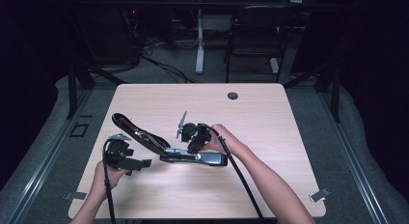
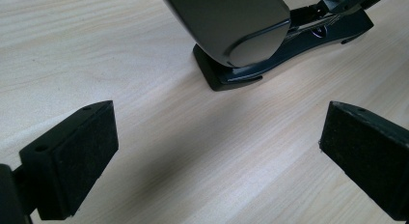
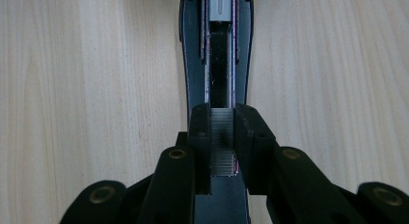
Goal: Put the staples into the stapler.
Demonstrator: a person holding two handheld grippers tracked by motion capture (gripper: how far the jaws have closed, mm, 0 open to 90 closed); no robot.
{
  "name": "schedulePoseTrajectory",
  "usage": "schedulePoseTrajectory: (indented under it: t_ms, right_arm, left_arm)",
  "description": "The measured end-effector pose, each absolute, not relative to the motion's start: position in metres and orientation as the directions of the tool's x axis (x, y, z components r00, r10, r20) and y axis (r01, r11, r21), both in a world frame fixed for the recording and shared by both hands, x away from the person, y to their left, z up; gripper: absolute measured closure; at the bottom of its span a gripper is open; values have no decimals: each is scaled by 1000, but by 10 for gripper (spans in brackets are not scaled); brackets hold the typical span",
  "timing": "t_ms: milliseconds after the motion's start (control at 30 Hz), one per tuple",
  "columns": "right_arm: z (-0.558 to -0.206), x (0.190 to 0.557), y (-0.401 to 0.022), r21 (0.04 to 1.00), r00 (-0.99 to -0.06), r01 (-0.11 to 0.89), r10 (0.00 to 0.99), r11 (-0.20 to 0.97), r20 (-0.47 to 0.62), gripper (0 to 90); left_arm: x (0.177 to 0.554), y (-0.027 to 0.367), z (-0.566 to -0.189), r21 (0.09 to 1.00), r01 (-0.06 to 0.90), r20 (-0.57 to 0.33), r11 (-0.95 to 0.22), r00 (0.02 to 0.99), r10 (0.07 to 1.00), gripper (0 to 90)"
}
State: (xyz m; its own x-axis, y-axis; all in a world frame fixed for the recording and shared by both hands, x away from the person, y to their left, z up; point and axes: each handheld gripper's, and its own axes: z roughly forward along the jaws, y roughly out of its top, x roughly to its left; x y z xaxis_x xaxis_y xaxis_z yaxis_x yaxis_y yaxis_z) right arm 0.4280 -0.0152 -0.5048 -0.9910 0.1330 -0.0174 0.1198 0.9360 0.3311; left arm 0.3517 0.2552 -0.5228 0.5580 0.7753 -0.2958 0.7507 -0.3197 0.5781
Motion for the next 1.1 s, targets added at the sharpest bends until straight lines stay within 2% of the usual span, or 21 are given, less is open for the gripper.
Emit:
schedulePoseTrajectory:
  t_ms: [300,533,700,1100]
  right_arm:
    - [-505,429,-18,335,-989,135,145,933,-3,773]
    - [-500,428,-25,373,-986,158,168,914,6,743]
    - [-497,424,-34,401,-979,189,203,896,7,652]
    - [-486,416,-67,513,-929,327,370,794,19,418]
  left_arm:
    - [352,255,-522,578,750,-295,-322,560,774,4]
    - [351,256,-522,581,753,-300,-309,551,779,4]
    - [351,256,-521,584,751,-298,-309,552,778,4]
    - [351,257,-521,585,755,-294,-296,538,790,2]
